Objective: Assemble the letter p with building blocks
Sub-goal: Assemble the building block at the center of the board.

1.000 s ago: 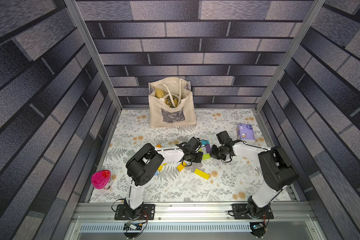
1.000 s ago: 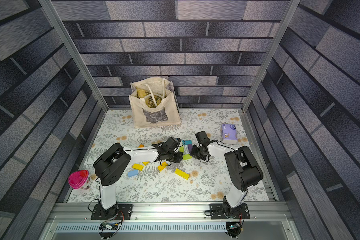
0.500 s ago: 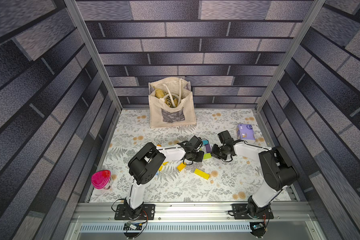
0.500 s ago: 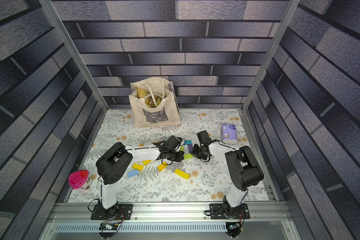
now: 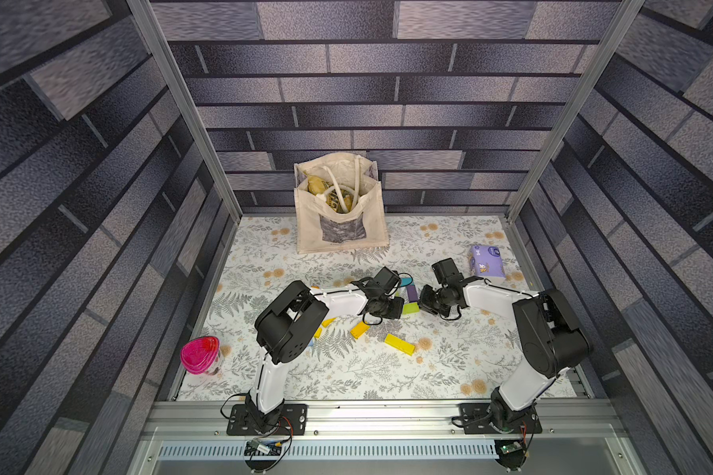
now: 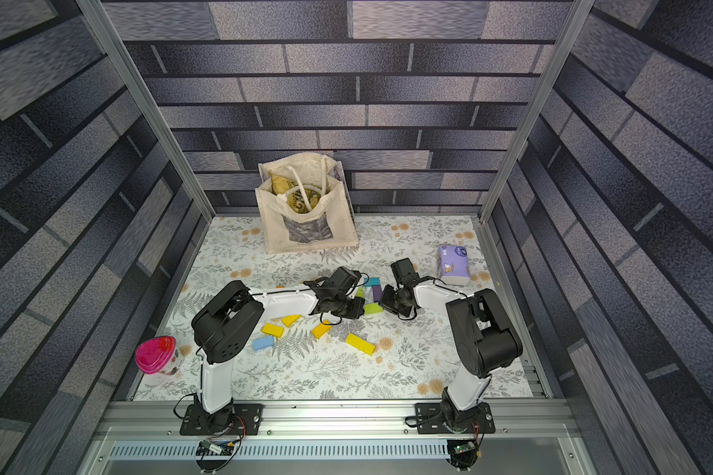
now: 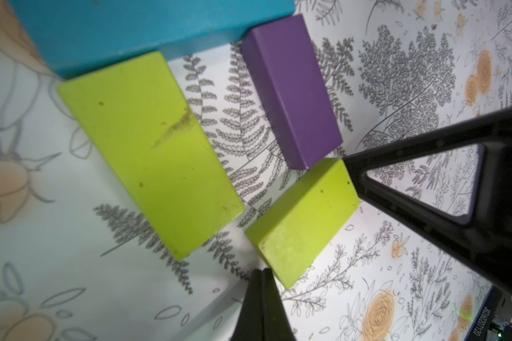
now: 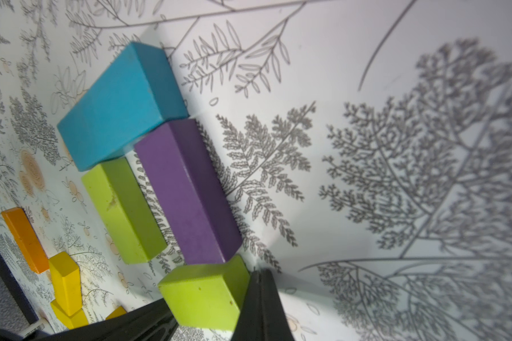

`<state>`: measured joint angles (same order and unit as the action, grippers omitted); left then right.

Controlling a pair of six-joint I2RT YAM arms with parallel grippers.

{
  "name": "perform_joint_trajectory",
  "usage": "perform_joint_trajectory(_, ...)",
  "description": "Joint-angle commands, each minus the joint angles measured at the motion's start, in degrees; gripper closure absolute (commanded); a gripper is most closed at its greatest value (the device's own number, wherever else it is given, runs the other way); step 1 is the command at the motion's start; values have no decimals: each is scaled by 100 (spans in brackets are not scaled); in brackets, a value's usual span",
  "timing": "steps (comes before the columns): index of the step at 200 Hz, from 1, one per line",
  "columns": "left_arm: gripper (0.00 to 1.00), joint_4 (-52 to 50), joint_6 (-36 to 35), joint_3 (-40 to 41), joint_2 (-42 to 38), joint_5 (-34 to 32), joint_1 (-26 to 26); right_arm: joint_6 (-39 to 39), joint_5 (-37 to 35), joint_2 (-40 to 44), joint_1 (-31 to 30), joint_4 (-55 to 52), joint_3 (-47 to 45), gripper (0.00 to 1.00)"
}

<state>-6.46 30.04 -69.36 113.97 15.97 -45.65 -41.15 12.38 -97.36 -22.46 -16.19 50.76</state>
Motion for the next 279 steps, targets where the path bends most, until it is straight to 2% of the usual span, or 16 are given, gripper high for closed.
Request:
perform_joint_trajectory(1, 100, -40, -34, -119, 221, 36, 28, -25, -175, -375, 5, -579, -286, 100)
perform_joint_trajectory(279, 100, -58, -10, -206, 311, 75, 48, 132, -528, -430, 42, -933, -136, 100)
